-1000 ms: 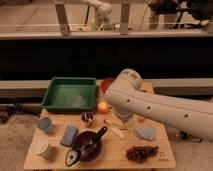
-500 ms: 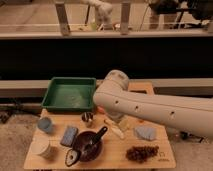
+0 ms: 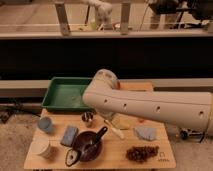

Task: Place brush in tray

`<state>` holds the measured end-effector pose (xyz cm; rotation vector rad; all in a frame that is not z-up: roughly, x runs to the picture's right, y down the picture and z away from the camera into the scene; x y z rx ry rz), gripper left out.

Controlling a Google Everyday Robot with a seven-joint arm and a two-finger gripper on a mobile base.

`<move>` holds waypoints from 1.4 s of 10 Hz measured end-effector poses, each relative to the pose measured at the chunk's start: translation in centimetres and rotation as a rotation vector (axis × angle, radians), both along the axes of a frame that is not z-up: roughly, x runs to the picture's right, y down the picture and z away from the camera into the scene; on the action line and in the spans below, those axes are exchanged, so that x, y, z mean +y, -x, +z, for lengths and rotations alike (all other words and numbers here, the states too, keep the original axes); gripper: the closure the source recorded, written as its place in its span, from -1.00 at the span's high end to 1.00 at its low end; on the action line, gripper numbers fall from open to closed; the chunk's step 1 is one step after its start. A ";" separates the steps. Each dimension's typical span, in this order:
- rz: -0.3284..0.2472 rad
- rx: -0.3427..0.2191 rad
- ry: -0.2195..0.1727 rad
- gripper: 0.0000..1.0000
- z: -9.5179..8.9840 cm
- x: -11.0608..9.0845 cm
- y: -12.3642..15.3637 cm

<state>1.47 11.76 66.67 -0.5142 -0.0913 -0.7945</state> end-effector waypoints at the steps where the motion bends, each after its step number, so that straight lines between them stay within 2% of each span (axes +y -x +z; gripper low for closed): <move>1: -0.013 -0.003 -0.002 0.60 0.1 0.0 0.2; 5: -0.076 -0.035 -0.014 0.60 0.9 -1.0 3.3; 9: -0.118 -0.052 -0.030 0.60 1.6 -1.8 5.1; 12: -0.164 -0.076 -0.047 0.60 2.2 -2.3 8.5; 14: -0.190 -0.095 -0.062 0.60 2.5 -2.7 9.3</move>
